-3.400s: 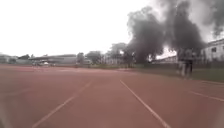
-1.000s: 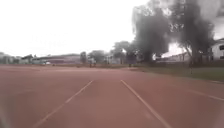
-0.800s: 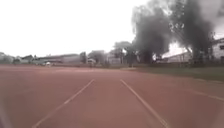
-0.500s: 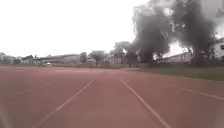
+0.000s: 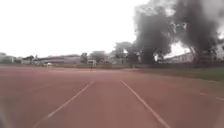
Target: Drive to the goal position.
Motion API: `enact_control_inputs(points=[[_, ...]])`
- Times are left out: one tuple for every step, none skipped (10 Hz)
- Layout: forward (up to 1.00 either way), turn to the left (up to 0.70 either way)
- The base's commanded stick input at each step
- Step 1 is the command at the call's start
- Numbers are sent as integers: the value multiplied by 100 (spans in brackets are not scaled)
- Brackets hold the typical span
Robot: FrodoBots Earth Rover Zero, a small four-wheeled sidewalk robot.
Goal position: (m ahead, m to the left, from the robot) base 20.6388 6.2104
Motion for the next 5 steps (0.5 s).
enact_control_inputs(points=[[70,0],[70,0],[70,0],[70,0],[70,0]])
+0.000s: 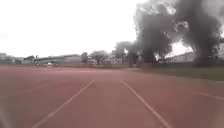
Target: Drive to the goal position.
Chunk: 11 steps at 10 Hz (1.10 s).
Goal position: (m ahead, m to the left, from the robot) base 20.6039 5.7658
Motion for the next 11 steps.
enact_control_inputs(points=[[70,0],[70,0],[70,0],[70,0],[70,0],[70,0],[70,0],[70,0],[70,0],[70,0],[70,0]])
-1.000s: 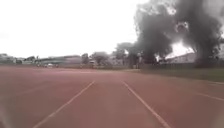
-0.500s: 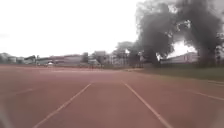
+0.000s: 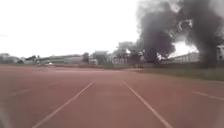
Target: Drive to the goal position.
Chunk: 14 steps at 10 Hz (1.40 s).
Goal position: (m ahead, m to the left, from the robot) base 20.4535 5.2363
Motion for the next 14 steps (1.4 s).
enact_control_inputs(points=[[70,0],[70,0],[70,0],[70,0],[70,0],[70,0],[70,0],[70,0],[70,0],[70,0],[70,0],[70,0],[70,0],[70,0]])
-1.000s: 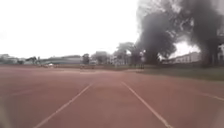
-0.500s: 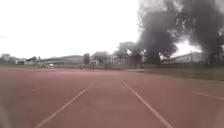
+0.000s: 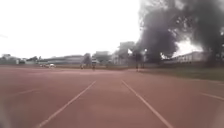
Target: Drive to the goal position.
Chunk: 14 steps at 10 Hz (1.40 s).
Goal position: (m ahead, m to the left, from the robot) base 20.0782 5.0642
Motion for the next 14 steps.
enact_control_inputs(points=[[70,0],[70,0],[70,0],[70,0],[70,0],[70,0],[70,0],[70,0],[70,0],[70,0],[70,0],[70,0],[70,0],[70,0]])
